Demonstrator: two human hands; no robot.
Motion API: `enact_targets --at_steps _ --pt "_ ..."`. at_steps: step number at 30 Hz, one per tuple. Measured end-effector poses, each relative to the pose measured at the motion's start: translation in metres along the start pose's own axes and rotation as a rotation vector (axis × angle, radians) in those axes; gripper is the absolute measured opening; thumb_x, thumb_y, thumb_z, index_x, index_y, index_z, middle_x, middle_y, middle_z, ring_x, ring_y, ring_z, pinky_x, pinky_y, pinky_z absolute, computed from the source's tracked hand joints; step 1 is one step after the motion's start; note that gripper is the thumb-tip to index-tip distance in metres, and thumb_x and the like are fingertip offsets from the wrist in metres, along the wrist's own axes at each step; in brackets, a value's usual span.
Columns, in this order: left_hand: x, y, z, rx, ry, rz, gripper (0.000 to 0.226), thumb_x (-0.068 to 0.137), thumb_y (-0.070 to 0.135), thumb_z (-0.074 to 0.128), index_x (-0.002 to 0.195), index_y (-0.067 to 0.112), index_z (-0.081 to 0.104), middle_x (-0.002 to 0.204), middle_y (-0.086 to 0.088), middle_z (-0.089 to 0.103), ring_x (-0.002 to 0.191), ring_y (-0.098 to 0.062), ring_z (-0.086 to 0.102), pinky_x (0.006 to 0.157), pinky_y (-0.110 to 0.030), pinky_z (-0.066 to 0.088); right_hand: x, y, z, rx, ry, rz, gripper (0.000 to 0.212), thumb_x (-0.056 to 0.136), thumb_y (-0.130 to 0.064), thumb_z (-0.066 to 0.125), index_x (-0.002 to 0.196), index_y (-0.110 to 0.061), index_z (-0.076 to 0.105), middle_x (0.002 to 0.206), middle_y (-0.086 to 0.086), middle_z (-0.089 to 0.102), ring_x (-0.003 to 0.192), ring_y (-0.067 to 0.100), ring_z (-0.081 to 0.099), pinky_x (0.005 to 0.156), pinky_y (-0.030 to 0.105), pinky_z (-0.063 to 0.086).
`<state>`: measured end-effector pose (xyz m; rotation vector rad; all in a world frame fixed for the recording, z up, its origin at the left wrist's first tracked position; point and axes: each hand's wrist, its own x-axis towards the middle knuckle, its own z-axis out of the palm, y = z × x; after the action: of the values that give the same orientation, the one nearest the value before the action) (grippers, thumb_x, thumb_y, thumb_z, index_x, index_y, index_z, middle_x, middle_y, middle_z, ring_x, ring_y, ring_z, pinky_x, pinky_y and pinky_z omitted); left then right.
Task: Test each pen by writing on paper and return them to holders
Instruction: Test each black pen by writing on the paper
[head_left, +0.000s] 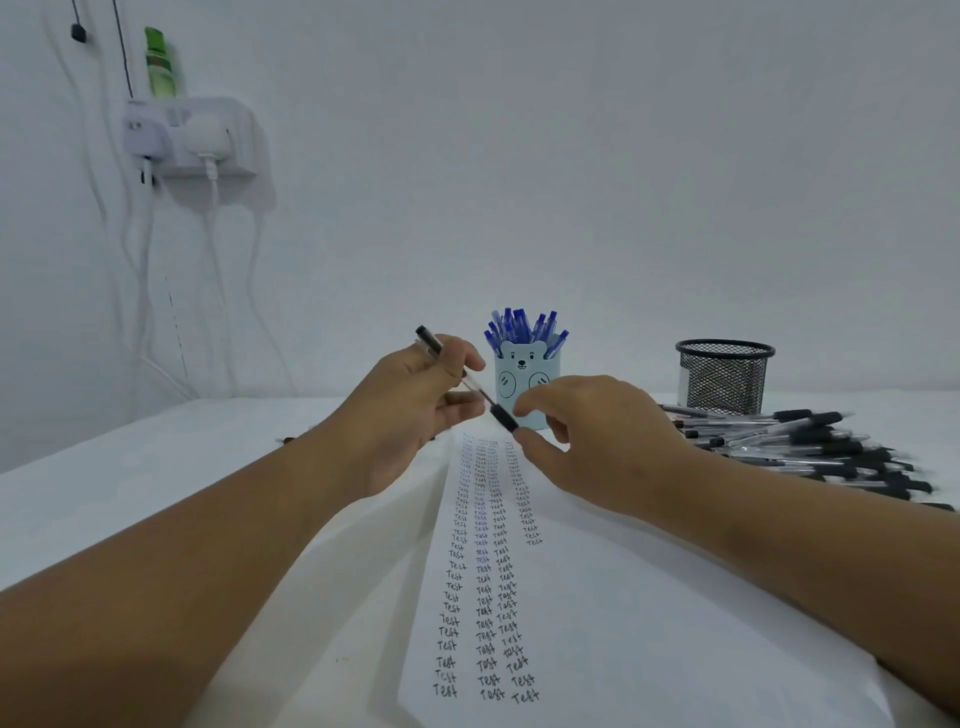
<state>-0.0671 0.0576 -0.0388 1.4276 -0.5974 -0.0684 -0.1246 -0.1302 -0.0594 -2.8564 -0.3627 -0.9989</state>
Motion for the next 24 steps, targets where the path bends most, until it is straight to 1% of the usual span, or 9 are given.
enact_targets --at_steps 3,7,9,11,13,17,19,21,24 --pt "-0.003 0.001 0.001 -0.035 -0.087 0.022 0.027 0.084 0.033 0.058 0.093 0.009 0.067 0.075 0.008 0.072 0.087 -0.02 0.068 0.078 -0.02 0.057 0.0 -0.002 -0.001 0.001 -0.004 -0.002 0.023 0.097 -0.047 0.051 0.11 -0.033 0.064 0.07 -0.016 0.04 0.075 0.01 0.044 0.064 0.028 0.03" --pt "-0.003 0.0 -0.003 0.006 -0.16 0.043 0.033 0.077 0.027 0.068 0.104 0.008 0.072 0.087 -0.002 0.075 0.093 -0.019 0.071 0.084 -0.026 0.06 0.003 0.0 -0.001 0.013 -0.027 0.004 0.016 0.098 -0.041 0.052 0.087 -0.031 0.056 0.064 -0.012 0.046 0.068 0.017 0.048 0.057 0.029 0.032" --pt "-0.002 -0.003 -0.011 0.211 -0.176 0.088 0.037 0.075 0.026 0.076 0.111 0.016 0.073 0.095 -0.001 0.073 0.096 -0.013 0.069 0.089 -0.03 0.059 0.003 0.005 0.003 0.073 -0.007 0.057 0.018 0.095 -0.034 0.056 0.079 -0.026 0.053 0.062 -0.009 0.053 0.063 0.018 0.052 0.057 0.031 0.041" --pt "0.001 -0.009 -0.023 0.587 -0.184 0.142 0.033 0.075 0.027 0.085 0.106 0.031 0.075 0.101 0.011 0.074 0.1 -0.006 0.068 0.095 -0.028 0.054 0.002 0.01 0.006 0.22 0.02 0.151 0.019 0.089 -0.027 0.061 0.07 -0.025 0.057 0.058 -0.008 0.059 0.054 0.01 0.053 0.057 0.029 0.047" --pt "0.002 -0.015 -0.034 0.864 -0.247 0.115 0.026 0.074 0.035 0.088 0.097 0.038 0.077 0.11 0.019 0.071 0.108 0.004 0.062 0.096 -0.022 0.049 -0.001 0.011 0.007 0.449 0.002 0.264 0.023 0.084 -0.023 0.068 0.063 -0.021 0.059 0.055 -0.009 0.058 0.048 0.006 0.048 0.051 0.022 0.044" --pt "0.003 -0.016 -0.044 1.038 -0.336 -0.027 0.042 0.062 0.068 0.084 0.1 0.051 0.073 0.126 0.024 0.062 0.124 0.008 0.05 0.106 -0.032 0.043 -0.002 0.004 0.004 0.679 -0.083 0.384 0.038 0.088 -0.043 0.071 0.067 -0.012 0.063 0.063 0.005 0.066 0.056 0.014 0.056 0.057 0.03 0.047" --pt "0.002 -0.014 -0.044 1.11 -0.374 -0.067 0.054 0.056 0.081 0.076 0.103 0.055 0.07 0.128 0.024 0.058 0.126 0.007 0.047 0.109 -0.038 0.042 -0.001 -0.002 0.001 0.847 -0.145 0.4 0.039 0.093 -0.043 0.068 0.075 -0.008 0.066 0.061 0.007 0.066 0.05 0.017 0.05 0.052 0.031 0.042" --pt "-0.001 -0.014 -0.041 1.159 -0.418 -0.095 0.049 0.065 0.076 0.076 0.108 0.057 0.066 0.127 0.026 0.055 0.123 0.007 0.046 0.11 -0.035 0.04 -0.001 -0.008 -0.001 0.995 -0.228 0.413 0.039 0.095 -0.038 0.068 0.077 -0.003 0.065 0.06 0.007 0.063 0.047 0.017 0.043 0.046 0.025 0.035" --pt "-0.002 -0.015 -0.033 1.147 -0.462 -0.14 0.043 0.081 0.059 0.075 0.119 0.051 0.056 0.125 0.023 0.048 0.124 0.0 0.045 0.107 -0.028 0.037 -0.006 -0.015 -0.003 1.078 -0.318 0.395 0.038 0.089 -0.03 0.076 0.061 -0.012 0.056 0.058 0.009 0.057 0.046 0.017 0.041 0.042 0.023 0.03"
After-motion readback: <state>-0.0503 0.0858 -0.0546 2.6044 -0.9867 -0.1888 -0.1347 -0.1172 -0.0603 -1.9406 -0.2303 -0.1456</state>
